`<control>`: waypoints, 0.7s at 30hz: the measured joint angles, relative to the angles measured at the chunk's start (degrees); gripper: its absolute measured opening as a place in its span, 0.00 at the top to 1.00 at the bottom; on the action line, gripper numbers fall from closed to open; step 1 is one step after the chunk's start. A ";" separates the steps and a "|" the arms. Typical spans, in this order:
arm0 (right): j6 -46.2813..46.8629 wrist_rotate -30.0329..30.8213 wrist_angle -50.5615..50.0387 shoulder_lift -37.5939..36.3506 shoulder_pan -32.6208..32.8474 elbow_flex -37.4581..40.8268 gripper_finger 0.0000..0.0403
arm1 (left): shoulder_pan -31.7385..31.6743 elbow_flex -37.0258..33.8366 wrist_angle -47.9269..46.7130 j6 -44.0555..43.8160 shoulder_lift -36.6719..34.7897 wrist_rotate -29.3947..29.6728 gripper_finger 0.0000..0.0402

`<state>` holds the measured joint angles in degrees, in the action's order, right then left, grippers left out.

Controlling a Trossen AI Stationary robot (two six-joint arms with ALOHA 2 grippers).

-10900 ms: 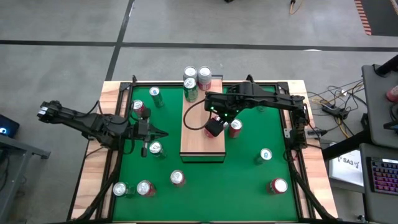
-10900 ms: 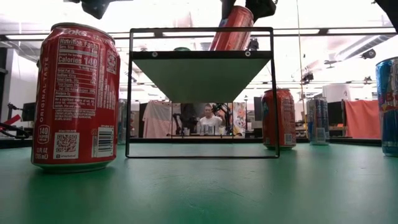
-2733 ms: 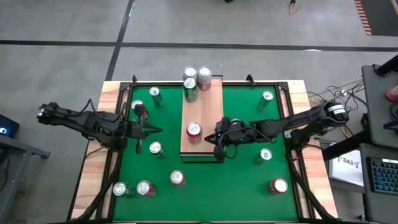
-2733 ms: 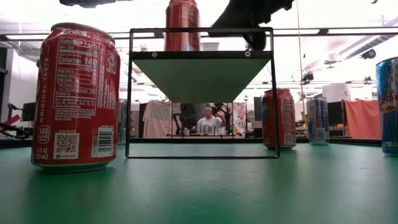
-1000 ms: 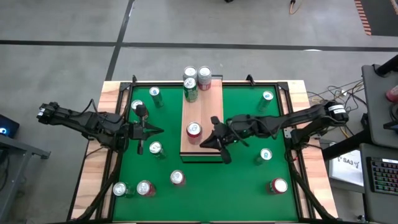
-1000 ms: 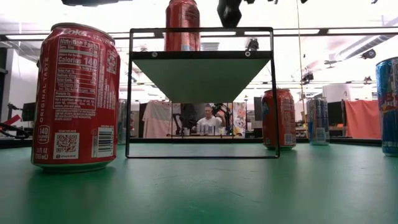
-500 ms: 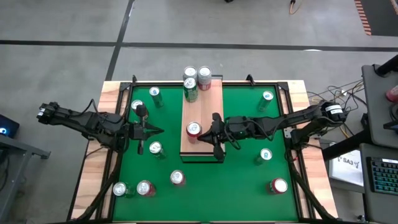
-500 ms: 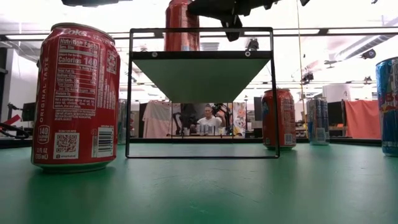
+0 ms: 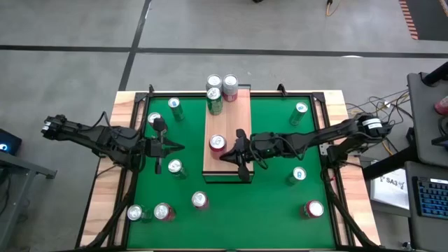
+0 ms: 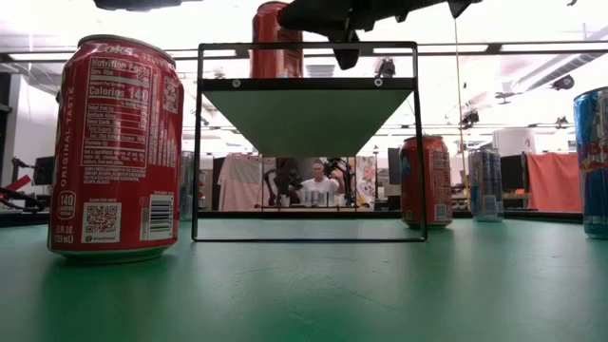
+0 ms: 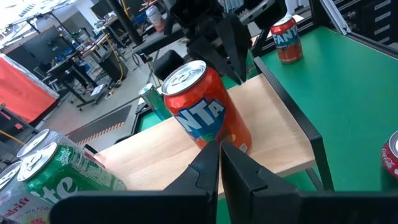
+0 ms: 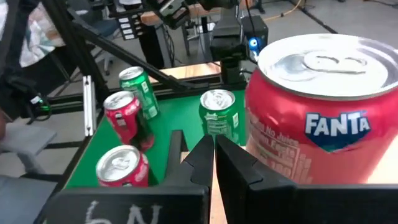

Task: Place canned beverage on shelf
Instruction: Put the orange can on the shelf

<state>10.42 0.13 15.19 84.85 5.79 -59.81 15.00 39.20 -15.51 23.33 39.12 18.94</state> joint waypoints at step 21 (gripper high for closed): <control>-4.25 -0.08 -0.78 1.52 -7.85 0.00 0.98 | 0.00 -0.02 1.37 -6.03 0.51 -0.06 1.00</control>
<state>6.17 0.05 14.41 86.37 -2.05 -59.81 15.00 39.18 -14.14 17.30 39.63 18.88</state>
